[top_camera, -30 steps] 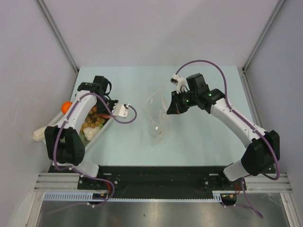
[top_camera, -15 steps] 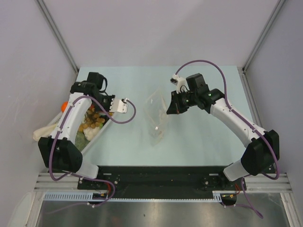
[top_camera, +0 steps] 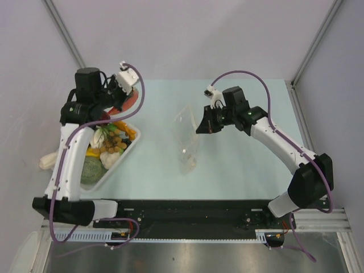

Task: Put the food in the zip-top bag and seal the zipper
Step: Place the fake fruit in the zipper food storage bag.

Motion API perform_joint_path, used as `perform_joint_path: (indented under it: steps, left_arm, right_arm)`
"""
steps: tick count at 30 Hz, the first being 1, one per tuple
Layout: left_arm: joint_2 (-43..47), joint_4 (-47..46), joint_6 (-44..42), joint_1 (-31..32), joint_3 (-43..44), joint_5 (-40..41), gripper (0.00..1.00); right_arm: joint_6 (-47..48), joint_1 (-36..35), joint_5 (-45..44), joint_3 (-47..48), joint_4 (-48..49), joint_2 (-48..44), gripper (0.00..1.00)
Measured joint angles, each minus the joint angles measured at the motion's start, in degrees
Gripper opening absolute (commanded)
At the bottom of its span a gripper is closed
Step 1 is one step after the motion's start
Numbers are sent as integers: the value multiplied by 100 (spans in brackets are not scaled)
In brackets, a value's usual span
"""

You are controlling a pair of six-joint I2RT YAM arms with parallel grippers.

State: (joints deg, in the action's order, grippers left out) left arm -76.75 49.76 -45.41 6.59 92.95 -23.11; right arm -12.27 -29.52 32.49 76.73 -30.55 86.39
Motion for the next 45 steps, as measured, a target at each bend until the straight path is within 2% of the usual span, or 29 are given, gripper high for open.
perform_joint_path:
  steps: [5,8,12,16,20,25,28,35,37,38,41,44,45]
  left_arm:
    - [1067,-1722,2603,417,-669,385,0]
    - [1635,-2616,3836,1198,-1147,1091,0]
    - [1670,-3309,4935,2461,-1272,2286,0]
    - [1325,-3713,5534,3307,-1316,3331,0]
    - [802,-3755,5943,3849,-1620,4074,0]
    - [199,-3375,6317,3930,-1775,4623,0]
    - [133,-3209,6422,3926,-1908,4804,0]
    - [144,-2940,6492,3926,-2061,4577,0]
    - [146,-2800,6467,3923,-2129,4297,7]
    - [142,-2675,6441,3923,-2149,4151,22]
    - [116,-2277,6345,3912,-2151,3779,57]
    - [111,-2024,6210,3779,-2140,3434,71]
    - [111,-1952,6179,3720,-2120,3351,73]
  right_arm:
    - [-466,-63,28,0,492,188,0]
    - [-739,-151,-13,0,717,315,0]
    - [-1119,-234,-22,0,918,485,0]
    - [-1377,-278,-20,0,997,527,0]
    - [-1547,-278,-11,0,1084,527,0]
    - [-1663,-275,-9,0,1123,522,0]
    - [-1674,-262,-11,0,1123,518,0]
    - [-1692,-223,-11,0,1139,455,0]
    - [-1685,-223,-11,0,1158,415,0]
    - [-1679,-223,-9,-2,1163,398,0]
    - [-1613,-223,35,0,1167,332,0]
    - [-1440,-238,103,0,1154,275,0]
    - [-1384,-247,114,0,1141,260,0]
